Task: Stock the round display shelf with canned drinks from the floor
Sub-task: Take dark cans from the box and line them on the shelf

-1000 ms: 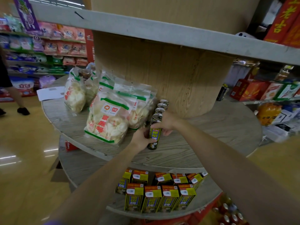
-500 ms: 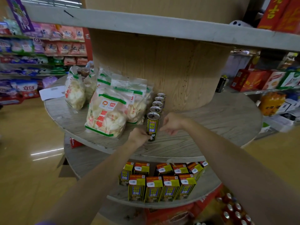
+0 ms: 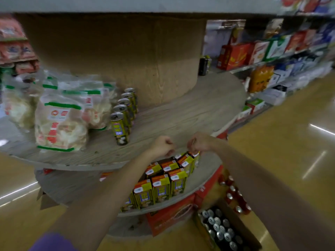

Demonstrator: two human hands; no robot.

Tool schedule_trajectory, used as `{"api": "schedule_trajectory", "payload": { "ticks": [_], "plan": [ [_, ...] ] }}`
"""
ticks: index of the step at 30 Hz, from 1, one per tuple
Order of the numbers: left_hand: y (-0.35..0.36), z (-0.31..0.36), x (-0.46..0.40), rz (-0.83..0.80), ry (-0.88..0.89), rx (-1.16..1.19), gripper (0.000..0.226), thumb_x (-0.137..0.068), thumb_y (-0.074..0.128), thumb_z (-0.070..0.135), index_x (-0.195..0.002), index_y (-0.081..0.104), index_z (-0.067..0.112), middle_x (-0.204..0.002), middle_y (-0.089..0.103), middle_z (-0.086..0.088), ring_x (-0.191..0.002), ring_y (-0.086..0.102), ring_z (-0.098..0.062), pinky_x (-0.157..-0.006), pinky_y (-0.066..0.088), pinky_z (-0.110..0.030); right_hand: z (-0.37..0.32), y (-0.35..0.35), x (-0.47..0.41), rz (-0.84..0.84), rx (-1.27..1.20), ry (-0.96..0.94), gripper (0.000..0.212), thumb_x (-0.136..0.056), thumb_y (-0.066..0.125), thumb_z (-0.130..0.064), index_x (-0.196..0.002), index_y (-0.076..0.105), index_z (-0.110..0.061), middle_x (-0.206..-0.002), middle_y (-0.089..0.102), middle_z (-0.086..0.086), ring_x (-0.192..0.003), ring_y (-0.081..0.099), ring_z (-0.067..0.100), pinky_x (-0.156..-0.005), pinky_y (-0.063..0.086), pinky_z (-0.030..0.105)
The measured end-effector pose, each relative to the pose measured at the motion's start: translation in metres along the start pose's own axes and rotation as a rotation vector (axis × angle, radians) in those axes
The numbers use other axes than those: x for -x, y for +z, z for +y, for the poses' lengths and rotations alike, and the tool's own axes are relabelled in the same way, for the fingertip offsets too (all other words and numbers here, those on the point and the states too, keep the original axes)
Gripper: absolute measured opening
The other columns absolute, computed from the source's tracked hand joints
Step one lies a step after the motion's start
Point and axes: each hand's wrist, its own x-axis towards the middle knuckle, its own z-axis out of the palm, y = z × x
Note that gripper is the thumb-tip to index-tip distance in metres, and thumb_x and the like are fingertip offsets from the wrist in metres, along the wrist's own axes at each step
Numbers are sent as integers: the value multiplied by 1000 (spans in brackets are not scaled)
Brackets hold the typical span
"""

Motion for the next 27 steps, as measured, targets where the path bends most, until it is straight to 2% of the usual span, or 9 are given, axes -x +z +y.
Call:
{"api": "schedule_trajectory", "payload": {
  "ticks": [4,7,10,13,17,19,21,23,27],
  "plan": [
    [79,33,-23,-135,11,-93,17,-93,56,6,-77,56,13,-63,60,-5,-44,56,-12,-40,45,-20,82,-22,25,-10,-119,102,20,-87,52,3,-75,63,-9,-69,65,17,-50,56,15,-47,45,23],
    [145,54,-40,-235,46,-202,14,-91,59,7,-78,58,11,-60,58,-4,-44,54,-12,-44,44,-20,149,-35,47,-26,-233,199,19,-91,50,1,-77,61,-3,-51,62,3,-38,54,10,-40,43,19],
    [205,61,-56,-322,32,-298,11,-91,61,13,-81,61,10,-66,64,-7,-55,60,-19,-54,49,-28,212,-43,61,60,-186,189,7,-82,62,7,-80,68,10,-53,62,7,-38,55,4,-42,46,17],
    [260,59,-70,-387,-13,-361,12,-89,63,16,-88,67,4,-79,71,-16,-65,64,-23,-62,53,-33,271,-44,64,74,-262,267,10,-83,62,3,-89,69,7,-74,65,18,-57,65,16,-57,55,27],
    [322,45,-82,-393,-51,-391,8,-85,65,13,-84,70,8,-80,69,-9,-74,61,-20,-65,47,-29,340,-34,59,32,-237,372,17,-89,64,-16,-106,66,-16,-75,60,-3,-63,61,14,-53,50,26],
    [347,32,-84,-391,-76,-419,9,-85,66,14,-90,71,9,-89,70,-6,-79,59,-16,-67,43,-26,367,-25,56,45,-276,375,7,-83,72,-25,-88,69,-21,-71,62,-2,-61,62,14,-55,52,26],
    [369,16,-87,-446,-123,-418,8,-85,67,16,-90,69,9,-91,69,-8,-81,60,-17,-67,42,-26,400,2,48,-17,-166,354,13,-84,69,-27,-88,70,-14,-85,69,8,-81,69,27,-68,54,33],
    [387,-5,-92,-481,-171,-430,8,-86,68,19,-85,65,12,-87,67,-7,-79,60,-18,-65,43,-27,420,27,42,-9,-178,417,16,-92,55,-14,-96,68,-6,-97,68,18,-97,66,38,-79,54,44],
    [414,-48,-100,-504,-238,-473,18,-89,56,8,-73,48,12,-70,49,-5,-68,45,-20,-56,30,-31,452,63,29,-37,-216,539,26,-95,50,-10,-114,64,-1,-114,66,21,-105,62,35,-85,48,36]
  ]
}}
